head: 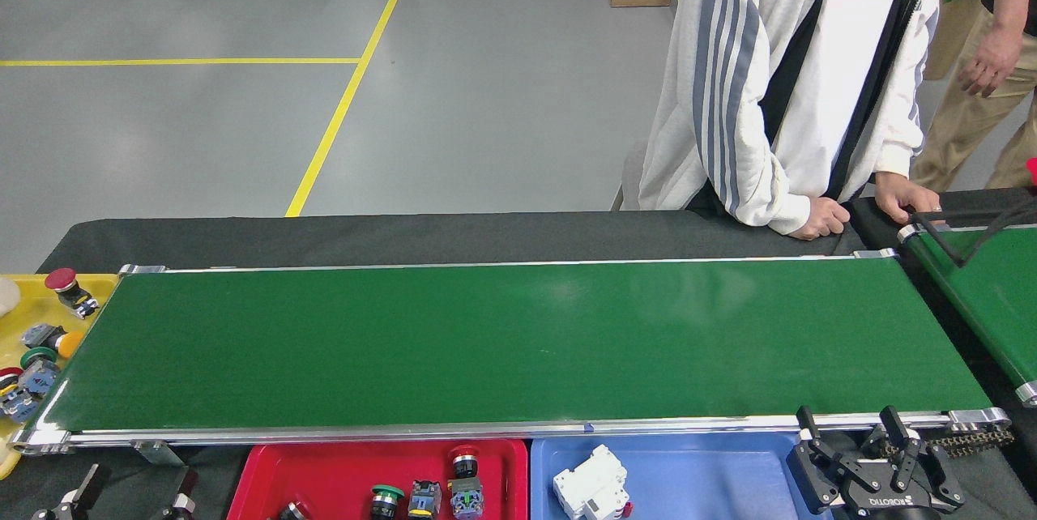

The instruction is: Pick switch part from conveyor to tray

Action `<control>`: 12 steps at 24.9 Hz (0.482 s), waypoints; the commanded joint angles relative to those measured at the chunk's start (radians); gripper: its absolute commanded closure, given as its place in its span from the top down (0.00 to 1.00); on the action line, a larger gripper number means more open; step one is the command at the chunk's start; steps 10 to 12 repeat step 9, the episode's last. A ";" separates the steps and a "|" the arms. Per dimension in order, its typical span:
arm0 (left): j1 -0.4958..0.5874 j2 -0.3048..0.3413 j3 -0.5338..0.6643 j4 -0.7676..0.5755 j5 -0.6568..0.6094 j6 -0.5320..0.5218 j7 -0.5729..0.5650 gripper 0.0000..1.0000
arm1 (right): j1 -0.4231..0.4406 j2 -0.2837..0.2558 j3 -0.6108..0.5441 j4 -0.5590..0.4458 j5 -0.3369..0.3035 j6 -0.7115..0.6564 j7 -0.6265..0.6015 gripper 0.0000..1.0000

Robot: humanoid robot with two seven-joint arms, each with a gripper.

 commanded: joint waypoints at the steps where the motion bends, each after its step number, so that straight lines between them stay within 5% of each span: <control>1: -0.017 0.010 -0.001 0.002 -0.001 0.018 0.007 1.00 | -0.001 0.000 -0.004 -0.015 0.000 -0.003 -0.009 1.00; 12: -0.022 0.027 0.000 0.011 -0.028 0.021 0.007 1.00 | 0.026 0.007 -0.005 -0.015 0.000 -0.003 -0.009 1.00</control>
